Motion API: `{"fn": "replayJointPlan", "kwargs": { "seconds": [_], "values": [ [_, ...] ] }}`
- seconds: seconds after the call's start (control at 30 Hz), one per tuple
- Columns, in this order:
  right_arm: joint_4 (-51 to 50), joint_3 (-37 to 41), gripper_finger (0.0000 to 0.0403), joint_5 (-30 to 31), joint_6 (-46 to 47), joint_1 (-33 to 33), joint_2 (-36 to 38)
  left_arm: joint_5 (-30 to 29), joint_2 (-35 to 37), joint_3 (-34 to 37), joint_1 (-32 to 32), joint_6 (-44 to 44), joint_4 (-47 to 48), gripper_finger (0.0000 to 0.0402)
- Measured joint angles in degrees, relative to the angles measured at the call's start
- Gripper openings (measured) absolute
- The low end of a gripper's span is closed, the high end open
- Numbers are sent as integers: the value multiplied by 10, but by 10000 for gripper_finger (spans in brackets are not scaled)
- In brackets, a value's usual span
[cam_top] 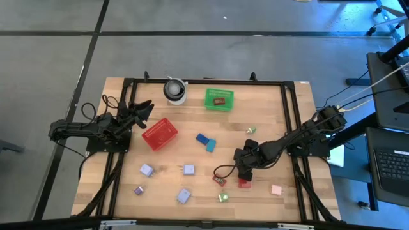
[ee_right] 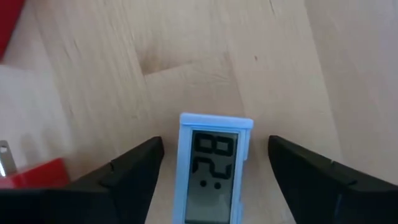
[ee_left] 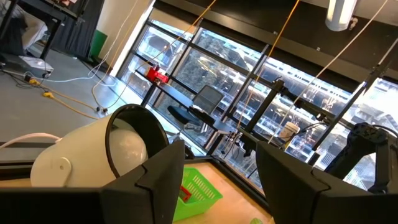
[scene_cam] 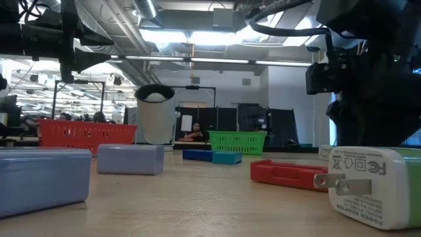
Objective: Pick & Place Office items
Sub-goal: Put the white digital clock into the green bin
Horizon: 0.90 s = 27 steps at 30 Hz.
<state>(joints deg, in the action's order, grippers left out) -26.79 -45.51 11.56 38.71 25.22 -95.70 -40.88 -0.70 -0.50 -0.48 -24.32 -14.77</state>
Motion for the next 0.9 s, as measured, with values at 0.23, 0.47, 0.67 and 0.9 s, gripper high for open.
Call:
{"fn": "replayJointPlan", "kwargs": {
  "seconds": [0.23,0.47,0.67,0.9],
  "values": [
    [3,0,220,-2,28,0,0,0,0,0,0,0,0,194],
    [4,1,152,1,45,0,2,0,0,0,0,0,0,195],
    [-5,-25,152,28,41,-11,25,0,0,0,0,0,0,193],
    [2,-94,166,147,-21,-69,45,0,0,0,0,0,0,196]
  ]
}}
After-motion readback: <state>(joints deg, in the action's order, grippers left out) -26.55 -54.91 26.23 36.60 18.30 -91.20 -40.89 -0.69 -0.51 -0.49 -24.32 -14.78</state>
